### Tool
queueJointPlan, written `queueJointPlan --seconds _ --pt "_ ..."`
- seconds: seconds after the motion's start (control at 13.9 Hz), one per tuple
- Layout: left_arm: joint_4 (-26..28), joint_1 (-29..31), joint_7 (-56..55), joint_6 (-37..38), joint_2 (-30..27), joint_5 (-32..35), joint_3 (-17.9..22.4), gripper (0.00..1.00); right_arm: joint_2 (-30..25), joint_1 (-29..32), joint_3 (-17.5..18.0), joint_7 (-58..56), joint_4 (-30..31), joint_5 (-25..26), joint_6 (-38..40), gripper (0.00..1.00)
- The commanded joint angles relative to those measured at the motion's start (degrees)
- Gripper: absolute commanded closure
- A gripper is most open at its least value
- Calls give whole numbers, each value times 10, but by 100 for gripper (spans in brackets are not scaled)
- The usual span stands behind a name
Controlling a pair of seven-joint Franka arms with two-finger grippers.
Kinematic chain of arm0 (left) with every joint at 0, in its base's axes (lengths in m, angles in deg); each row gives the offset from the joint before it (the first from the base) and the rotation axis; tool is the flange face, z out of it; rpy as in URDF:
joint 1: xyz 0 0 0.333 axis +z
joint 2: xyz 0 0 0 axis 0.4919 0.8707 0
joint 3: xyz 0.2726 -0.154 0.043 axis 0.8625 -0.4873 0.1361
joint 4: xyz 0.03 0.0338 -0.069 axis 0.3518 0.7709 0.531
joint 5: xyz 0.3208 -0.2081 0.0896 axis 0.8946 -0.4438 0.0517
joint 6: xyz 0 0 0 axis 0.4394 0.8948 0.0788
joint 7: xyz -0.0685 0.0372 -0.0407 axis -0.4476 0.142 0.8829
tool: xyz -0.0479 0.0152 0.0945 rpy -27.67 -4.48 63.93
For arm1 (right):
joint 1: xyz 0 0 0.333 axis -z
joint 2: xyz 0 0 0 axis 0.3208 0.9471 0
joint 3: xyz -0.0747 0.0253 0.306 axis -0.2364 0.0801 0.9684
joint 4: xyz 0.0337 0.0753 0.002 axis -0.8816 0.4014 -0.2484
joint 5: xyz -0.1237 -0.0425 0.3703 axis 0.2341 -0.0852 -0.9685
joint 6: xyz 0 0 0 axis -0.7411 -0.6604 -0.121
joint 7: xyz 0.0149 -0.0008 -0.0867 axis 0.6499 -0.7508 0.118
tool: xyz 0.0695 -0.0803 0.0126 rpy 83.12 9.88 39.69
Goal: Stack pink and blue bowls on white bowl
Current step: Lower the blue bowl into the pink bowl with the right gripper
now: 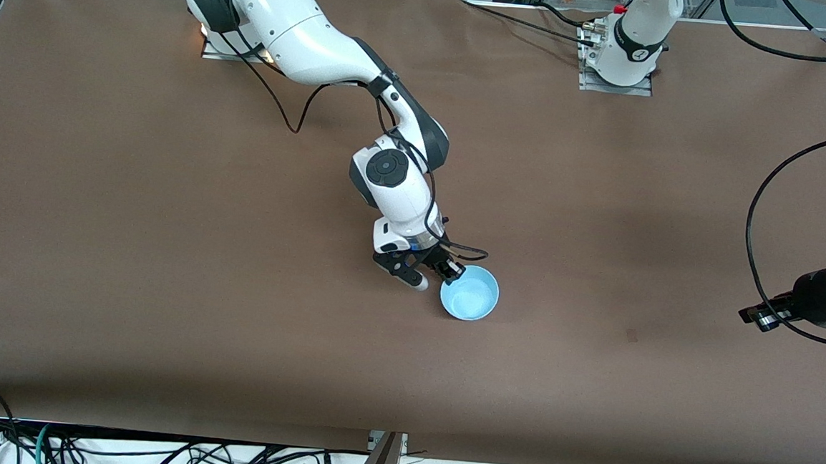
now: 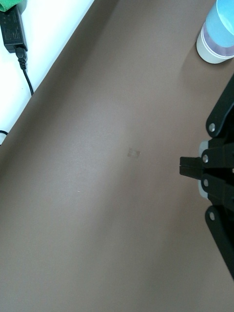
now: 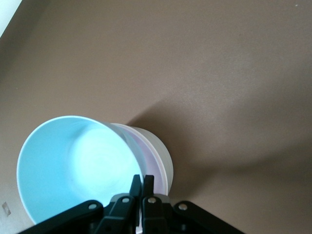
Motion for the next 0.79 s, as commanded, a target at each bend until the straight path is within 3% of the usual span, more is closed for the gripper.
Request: queueJointPlan --seconds 0.0,0.72 --pt "3 6 15 11 -11 -13 -2 100 12 -2 0 0 -19 11 5 100" --pt "4 6 15 11 -14 -13 -2 100 15 -4 0 0 -19 30 26 100"
